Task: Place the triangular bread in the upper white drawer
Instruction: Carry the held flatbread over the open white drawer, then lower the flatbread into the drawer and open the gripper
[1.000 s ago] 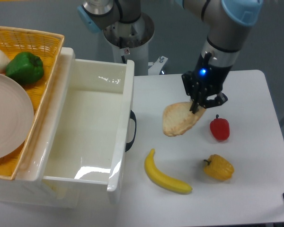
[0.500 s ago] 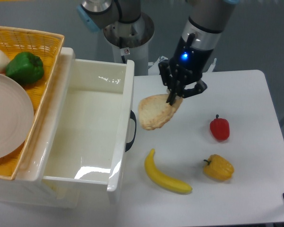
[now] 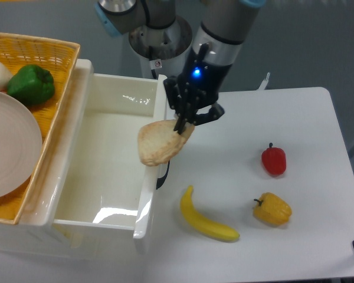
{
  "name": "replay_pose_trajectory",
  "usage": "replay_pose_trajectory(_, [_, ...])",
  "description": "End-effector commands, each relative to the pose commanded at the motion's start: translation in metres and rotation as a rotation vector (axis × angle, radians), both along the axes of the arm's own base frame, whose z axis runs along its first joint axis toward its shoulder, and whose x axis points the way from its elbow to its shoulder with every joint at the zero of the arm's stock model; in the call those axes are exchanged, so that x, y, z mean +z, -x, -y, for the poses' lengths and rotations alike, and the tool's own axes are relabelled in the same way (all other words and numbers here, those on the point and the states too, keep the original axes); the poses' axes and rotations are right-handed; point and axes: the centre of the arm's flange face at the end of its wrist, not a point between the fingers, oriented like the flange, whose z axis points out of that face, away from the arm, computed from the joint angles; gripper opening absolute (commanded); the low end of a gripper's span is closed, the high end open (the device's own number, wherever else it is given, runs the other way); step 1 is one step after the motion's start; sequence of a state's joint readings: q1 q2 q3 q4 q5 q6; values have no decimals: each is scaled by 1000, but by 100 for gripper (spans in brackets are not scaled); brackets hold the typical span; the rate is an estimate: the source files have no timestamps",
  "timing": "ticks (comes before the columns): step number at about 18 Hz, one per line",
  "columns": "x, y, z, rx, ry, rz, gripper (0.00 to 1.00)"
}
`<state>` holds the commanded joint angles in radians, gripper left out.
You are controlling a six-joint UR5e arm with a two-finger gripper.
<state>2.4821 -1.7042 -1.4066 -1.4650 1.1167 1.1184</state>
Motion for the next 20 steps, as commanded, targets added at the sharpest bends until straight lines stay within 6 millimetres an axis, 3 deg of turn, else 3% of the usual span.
replay_pose_trajectory(6, [-14, -25, -22, -9, -11, -1, 0])
replay_pose_trajectory(20, [-35, -43, -28, -45, 15, 12, 0])
